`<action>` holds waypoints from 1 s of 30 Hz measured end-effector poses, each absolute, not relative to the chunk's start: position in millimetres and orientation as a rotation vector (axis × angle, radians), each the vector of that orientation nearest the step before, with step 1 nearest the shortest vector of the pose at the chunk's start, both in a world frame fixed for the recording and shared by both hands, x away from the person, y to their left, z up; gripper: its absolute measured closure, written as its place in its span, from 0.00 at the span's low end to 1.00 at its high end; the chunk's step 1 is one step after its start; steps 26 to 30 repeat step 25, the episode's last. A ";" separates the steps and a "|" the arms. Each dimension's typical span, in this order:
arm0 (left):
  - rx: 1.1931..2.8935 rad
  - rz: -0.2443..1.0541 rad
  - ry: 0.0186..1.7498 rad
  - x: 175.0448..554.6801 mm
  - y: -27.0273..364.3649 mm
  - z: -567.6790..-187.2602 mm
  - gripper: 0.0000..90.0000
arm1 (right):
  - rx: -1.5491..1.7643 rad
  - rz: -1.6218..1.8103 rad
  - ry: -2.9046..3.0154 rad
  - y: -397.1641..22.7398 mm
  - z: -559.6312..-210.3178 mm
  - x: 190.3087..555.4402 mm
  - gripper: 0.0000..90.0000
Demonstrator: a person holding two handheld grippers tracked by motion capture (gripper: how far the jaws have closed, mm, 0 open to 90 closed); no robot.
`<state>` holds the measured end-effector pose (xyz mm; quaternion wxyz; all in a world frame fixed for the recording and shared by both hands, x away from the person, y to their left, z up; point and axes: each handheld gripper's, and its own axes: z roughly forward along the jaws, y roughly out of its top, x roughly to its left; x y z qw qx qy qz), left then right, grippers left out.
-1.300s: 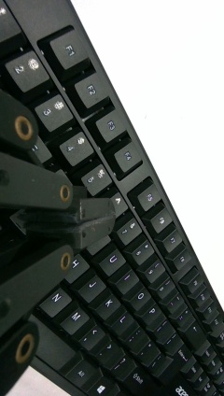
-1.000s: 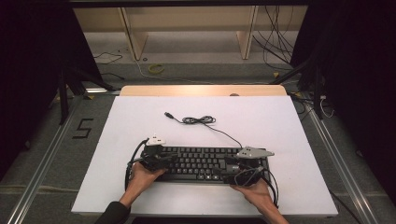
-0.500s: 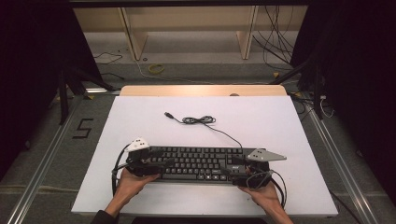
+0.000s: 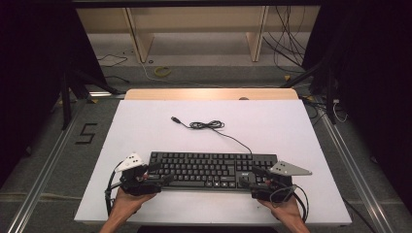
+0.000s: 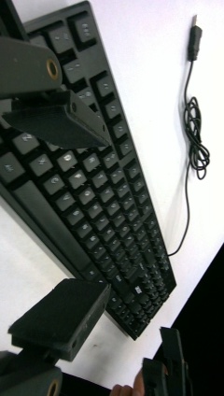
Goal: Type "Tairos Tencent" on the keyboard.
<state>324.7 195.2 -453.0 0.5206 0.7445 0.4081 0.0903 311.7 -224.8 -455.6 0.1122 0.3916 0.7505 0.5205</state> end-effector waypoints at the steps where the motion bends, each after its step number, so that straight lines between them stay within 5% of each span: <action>1: 1.787 0.216 0.981 323.6 196.0 -453.7 0.26 | 1.150 1.525 2.199 -226.2 -455.9 310.9 0.35; 30: 1.777 0.251 0.998 321.9 199.0 -457.7 0.25 | 1.170 1.535 2.166 -234.7 -456.5 308.0 0.34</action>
